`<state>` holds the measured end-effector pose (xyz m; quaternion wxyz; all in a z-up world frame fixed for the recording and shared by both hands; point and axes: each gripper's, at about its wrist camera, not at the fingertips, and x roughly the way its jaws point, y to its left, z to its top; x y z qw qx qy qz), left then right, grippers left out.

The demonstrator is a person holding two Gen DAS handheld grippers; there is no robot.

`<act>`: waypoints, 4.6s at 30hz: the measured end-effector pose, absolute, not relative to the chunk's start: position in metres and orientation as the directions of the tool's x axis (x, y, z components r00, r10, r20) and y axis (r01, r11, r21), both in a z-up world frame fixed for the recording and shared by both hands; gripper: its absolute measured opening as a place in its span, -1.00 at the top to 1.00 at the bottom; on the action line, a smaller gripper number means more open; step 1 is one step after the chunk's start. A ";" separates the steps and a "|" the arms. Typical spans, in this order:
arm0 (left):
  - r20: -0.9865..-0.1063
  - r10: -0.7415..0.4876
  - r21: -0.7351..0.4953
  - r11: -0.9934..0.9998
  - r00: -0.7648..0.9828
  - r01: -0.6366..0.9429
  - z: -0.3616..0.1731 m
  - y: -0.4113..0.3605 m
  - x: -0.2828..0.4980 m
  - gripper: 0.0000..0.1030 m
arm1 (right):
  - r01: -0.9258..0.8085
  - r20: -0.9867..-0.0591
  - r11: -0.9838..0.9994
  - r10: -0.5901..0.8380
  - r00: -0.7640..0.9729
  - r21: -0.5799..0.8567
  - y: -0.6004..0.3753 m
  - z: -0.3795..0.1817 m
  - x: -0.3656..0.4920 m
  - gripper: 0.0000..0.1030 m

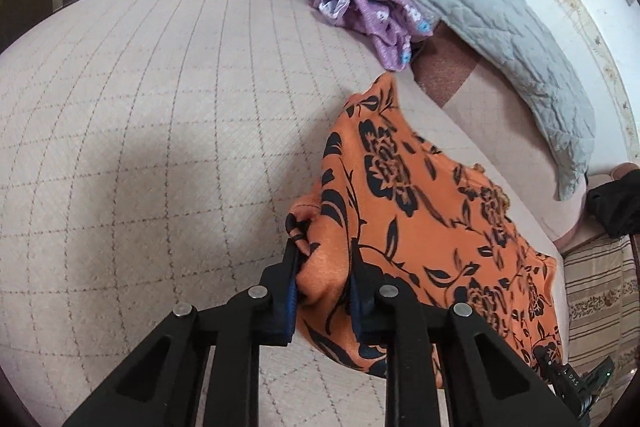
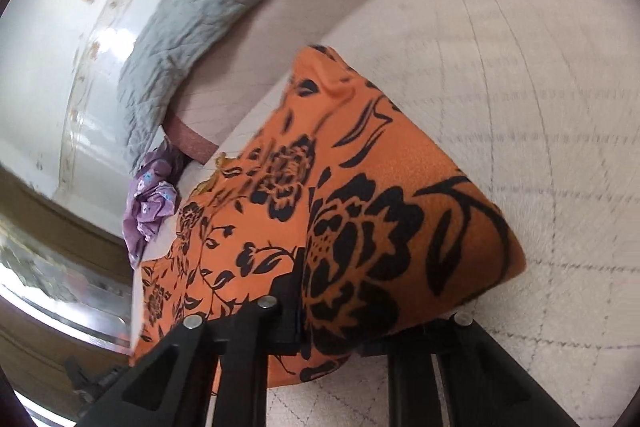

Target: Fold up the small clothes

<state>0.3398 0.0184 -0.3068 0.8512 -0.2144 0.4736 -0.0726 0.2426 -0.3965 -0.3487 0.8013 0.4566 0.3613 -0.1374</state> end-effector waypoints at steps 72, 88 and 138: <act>-0.726 -0.048 0.090 0.982 0.686 0.164 -0.268 -0.084 0.273 -0.80 | 0.305 -0.764 0.894 0.061 0.642 0.327 -0.284 -0.302 0.221 -0.03; -0.753 -0.006 0.141 0.975 0.658 0.170 -0.298 -0.065 0.285 -0.83 | 0.305 -0.750 0.904 0.024 0.661 0.298 -0.275 -0.300 0.216 -0.06; -0.602 -0.109 0.129 0.964 0.791 0.232 -0.149 -0.107 0.201 -0.85 | 0.390 -0.684 0.778 0.067 0.727 0.492 -0.333 -0.270 0.175 0.08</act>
